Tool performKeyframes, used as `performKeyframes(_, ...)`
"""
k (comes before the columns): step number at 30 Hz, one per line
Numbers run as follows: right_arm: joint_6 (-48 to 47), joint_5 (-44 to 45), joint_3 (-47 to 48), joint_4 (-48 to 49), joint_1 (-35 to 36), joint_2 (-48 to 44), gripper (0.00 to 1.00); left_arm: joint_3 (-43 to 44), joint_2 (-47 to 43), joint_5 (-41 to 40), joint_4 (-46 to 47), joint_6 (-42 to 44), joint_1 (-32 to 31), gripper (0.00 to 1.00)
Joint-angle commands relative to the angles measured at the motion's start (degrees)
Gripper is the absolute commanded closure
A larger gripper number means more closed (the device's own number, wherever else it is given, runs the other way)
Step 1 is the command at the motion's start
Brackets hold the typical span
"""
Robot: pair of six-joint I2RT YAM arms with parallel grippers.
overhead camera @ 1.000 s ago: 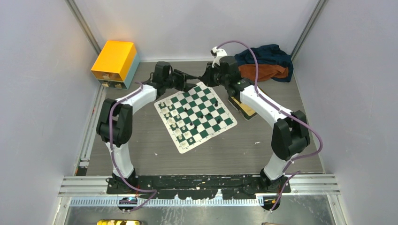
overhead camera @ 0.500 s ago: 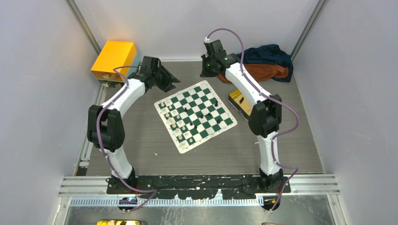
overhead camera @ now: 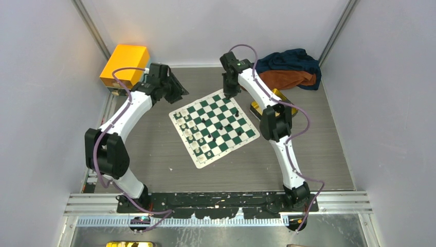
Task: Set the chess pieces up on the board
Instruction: Place the chess piece on the chessboard.
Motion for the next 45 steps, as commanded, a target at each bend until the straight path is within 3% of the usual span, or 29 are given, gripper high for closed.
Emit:
performKeyframes(1, 1.2, 1.2, 3.7, -2.8, -0.2, 0.4, 0.99, -1.4, -3.8, -2.0, -0.4, 2.8, -0.1, 0.60)
performKeyframes(22, 1.6, 0.0, 10.2, -2.3, -1.8, 8.6, 0.99, -2.5, -7.3, -2.9, -0.7, 4.7, -1.5, 0.60)
performKeyframes(45, 1.9, -3.3, 12.9, -1.2, -2.4, 11.8, 0.98, -1.6, -3.9, -3.2, 0.6, 5.1, -3.0, 0.60)
